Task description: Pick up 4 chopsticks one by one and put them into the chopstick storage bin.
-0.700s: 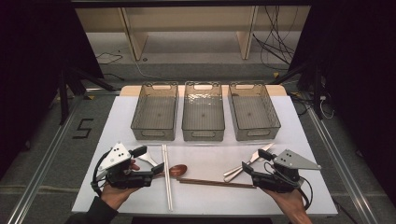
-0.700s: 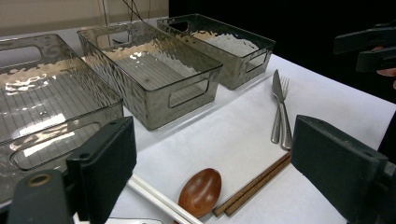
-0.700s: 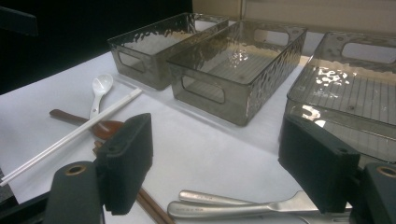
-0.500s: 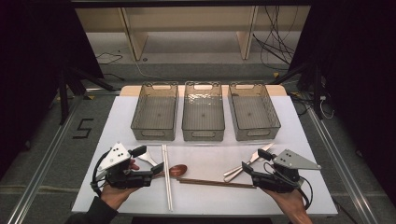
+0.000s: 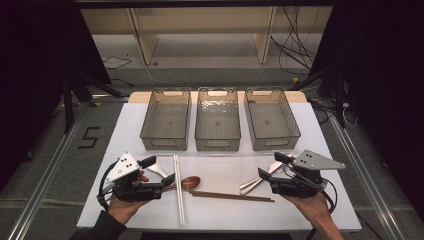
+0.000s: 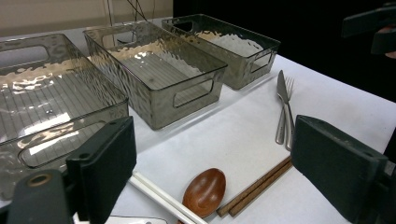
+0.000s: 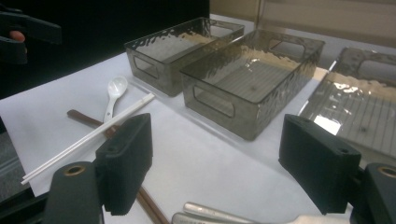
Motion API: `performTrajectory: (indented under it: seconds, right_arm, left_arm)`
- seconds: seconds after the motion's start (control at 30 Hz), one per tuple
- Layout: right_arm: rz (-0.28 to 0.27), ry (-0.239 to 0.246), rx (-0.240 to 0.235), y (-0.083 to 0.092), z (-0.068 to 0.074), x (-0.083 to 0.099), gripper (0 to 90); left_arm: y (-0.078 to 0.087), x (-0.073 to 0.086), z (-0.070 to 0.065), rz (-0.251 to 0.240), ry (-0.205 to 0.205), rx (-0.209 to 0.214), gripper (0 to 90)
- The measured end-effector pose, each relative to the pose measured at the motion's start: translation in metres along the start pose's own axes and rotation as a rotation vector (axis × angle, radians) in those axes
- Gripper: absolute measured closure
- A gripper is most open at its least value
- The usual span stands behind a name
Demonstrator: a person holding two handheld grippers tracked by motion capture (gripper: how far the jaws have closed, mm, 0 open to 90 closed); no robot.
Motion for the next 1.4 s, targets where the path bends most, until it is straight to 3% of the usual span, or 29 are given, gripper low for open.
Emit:
performTrajectory:
  seconds: [0.33, 0.53, 0.9, 1.4]
  right_arm:
    - [0.143, 0.062, -0.087, -0.025, 0.02, -0.003, 26.3]
    - [0.282, 0.152, -0.18, -0.044, 0.043, 0.012, 27.6]
    - [0.467, 0.303, -0.291, -0.072, 0.076, 0.045, 37.7]
    - [0.653, 0.363, -0.308, -0.087, 0.079, 0.084, 53.0]
  left_arm:
    - [0.001, -0.001, 0.002, -0.009, 0.008, -0.009, 13.8]
    - [0.002, -0.001, 0.002, -0.005, 0.003, -0.009, 13.7]
    - [0.003, -0.002, 0.002, -0.011, 0.001, -0.008, 13.5]
    - [0.004, -0.002, 0.001, -0.011, 0.001, -0.007, 13.4]
Point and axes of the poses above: each handheld gripper's, and its own axes: y roughly backward along the jaws, x roughly out of its underside, z roughly to its left, the point moved 10 cm from there along -y, roughly forward along the jaws, and after that the axes turned 5 degrees about x, right-handed, at the moved point
